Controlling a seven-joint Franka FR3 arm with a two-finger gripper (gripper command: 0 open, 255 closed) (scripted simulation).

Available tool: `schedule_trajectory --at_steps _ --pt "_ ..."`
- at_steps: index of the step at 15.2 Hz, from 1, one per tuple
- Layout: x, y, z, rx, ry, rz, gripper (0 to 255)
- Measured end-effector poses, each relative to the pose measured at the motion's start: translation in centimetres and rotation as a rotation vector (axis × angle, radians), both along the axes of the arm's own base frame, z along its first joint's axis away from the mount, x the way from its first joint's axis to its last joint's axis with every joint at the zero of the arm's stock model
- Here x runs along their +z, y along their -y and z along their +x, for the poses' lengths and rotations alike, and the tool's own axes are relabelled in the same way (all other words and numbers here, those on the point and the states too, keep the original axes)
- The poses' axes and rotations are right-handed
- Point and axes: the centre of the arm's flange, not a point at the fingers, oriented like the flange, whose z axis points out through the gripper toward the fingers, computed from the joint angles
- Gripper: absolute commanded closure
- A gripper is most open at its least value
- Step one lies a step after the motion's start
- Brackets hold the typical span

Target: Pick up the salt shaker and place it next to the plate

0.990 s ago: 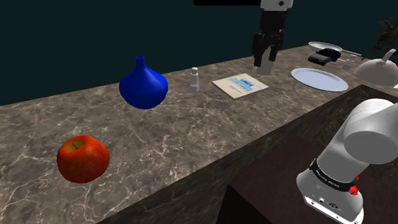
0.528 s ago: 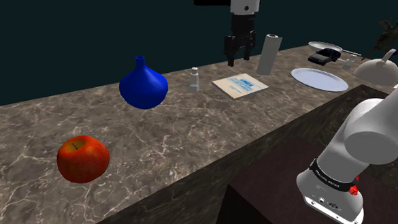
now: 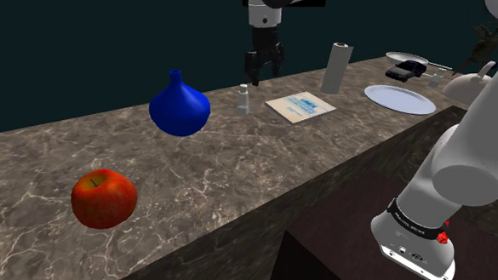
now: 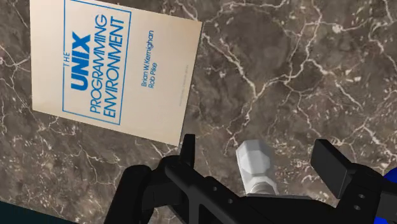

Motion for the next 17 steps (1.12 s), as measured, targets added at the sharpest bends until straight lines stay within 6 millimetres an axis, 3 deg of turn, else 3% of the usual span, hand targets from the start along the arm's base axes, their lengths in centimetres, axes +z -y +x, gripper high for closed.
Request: schedule_trajectory --at_steps 4,6,13,17 --pt "-1.4 -2.2 4.8 0.013 0.01 -0.022 0" --pt "-1.9 -3.0 6.2 0.019 0.013 -0.031 0" --pt "-5.3 -2.8 6.5 0.02 0.014 -0.035 0" --pt "-5.9 -2.8 6.5 0.02 0.015 -0.035 0"
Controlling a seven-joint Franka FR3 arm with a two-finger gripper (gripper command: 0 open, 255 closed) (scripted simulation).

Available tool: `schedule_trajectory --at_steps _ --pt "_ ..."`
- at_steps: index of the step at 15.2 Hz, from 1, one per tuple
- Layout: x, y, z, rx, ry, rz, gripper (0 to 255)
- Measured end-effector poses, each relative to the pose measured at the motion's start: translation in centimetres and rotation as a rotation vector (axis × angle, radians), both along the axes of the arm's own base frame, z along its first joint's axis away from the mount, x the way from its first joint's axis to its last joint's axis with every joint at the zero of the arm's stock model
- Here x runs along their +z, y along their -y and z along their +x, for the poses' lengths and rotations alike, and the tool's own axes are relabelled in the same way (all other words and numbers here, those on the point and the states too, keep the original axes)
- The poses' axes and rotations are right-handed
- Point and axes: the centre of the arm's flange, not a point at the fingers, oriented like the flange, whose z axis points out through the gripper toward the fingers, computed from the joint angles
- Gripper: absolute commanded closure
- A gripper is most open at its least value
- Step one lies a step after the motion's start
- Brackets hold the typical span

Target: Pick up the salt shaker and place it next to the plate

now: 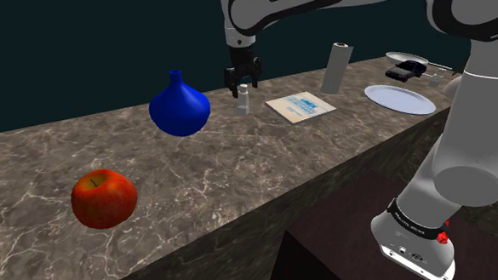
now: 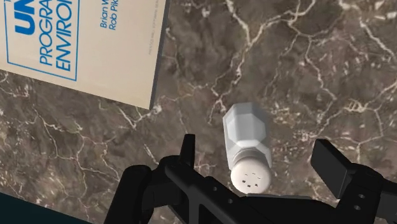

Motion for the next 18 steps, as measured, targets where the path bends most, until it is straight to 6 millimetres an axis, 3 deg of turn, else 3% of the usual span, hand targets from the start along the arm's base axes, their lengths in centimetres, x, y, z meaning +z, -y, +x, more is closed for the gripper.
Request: schedule_trajectory --at_steps 3,4,14,18 --pt "0.0 0.0 0.0 0.0 0.0 0.0 0" --pt "0.0 0.0 0.0 0.0 0.0 0.0 255" --pt "0.0 0.0 0.0 0.0 0.001 0.0 255" --pt "1.5 0.0 0.0 0.0 0.0 0.0 255"
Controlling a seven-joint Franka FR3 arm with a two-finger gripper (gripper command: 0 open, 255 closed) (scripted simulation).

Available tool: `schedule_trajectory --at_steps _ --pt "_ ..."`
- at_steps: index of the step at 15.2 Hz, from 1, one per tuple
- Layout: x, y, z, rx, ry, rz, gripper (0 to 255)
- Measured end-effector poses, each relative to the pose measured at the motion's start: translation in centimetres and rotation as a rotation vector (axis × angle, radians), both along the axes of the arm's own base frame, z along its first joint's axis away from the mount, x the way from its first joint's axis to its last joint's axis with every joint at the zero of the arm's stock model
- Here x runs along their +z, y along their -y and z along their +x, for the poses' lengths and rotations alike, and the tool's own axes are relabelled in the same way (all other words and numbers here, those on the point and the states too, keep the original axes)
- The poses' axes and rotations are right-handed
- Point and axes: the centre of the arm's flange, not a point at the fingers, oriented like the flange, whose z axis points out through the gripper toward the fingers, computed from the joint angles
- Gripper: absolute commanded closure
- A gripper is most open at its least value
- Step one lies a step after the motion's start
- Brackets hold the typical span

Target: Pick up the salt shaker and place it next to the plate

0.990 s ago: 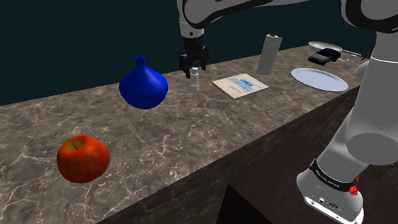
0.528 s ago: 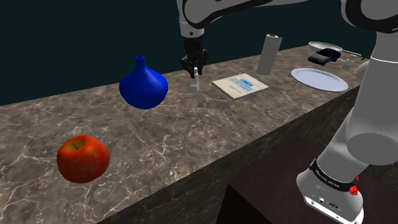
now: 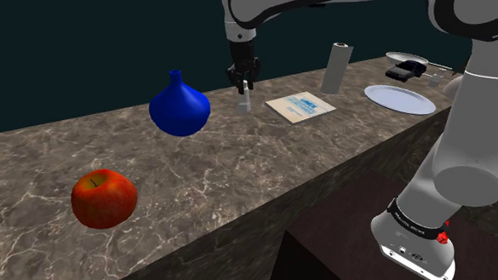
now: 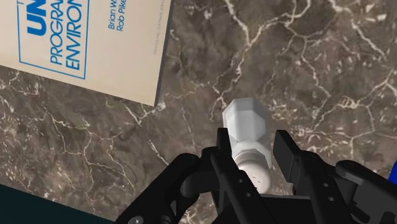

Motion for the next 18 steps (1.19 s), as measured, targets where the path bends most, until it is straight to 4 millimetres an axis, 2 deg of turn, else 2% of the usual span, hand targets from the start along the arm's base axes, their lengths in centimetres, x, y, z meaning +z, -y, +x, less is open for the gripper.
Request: schedule_trajectory --at_steps 18 --pt "9.6 0.0 -0.1 0.0 0.0 0.0 255"
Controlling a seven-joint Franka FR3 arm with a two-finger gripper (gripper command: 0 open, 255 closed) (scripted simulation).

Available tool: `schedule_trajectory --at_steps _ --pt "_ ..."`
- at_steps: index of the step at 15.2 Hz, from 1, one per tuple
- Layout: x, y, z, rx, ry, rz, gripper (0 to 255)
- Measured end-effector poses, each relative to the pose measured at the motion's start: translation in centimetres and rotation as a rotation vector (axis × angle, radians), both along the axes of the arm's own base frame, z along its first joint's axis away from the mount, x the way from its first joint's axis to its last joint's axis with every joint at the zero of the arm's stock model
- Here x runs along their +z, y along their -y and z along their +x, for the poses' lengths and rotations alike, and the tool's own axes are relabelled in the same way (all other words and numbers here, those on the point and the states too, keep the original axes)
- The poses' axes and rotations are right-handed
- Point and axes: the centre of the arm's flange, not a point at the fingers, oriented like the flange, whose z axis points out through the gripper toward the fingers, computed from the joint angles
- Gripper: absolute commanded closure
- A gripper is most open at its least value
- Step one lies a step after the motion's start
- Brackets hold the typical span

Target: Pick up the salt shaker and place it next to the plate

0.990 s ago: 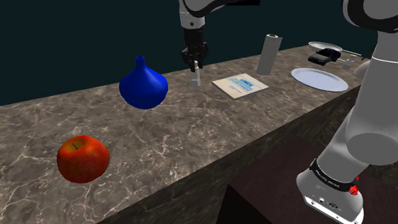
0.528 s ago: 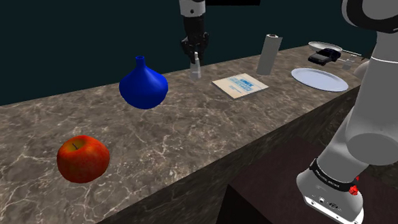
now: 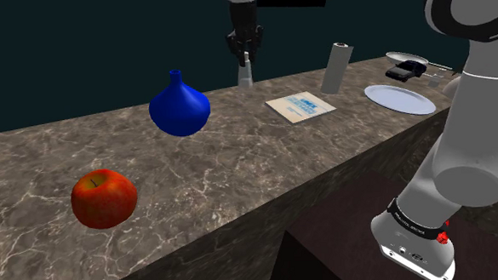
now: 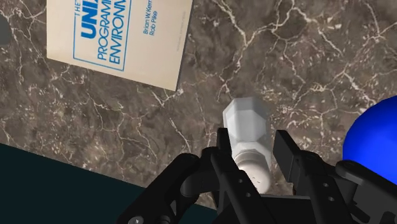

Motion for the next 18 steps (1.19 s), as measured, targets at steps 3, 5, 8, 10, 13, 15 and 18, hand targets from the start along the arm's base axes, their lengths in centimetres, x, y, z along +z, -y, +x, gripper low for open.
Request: schedule_trajectory --at_steps 3,5,8,10,13,15,18 --pt "1.5 0.0 0.0 0.0 0.0 0.0 255" --pt "2.6 0.0 0.0 0.0 0.0 0.0 255" --pt "4.1 0.1 0.2 0.0 0.0 0.0 255" --pt "5.2 0.1 0.2 0.0 0.0 0.0 255" --pt "6.6 0.0 0.2 0.0 0.0 0.0 255" --pt "6.9 1.2 -1.0 0.0 -0.001 0.0 255" --pt "6.9 3.7 -3.6 0.0 0.0 0.0 255"
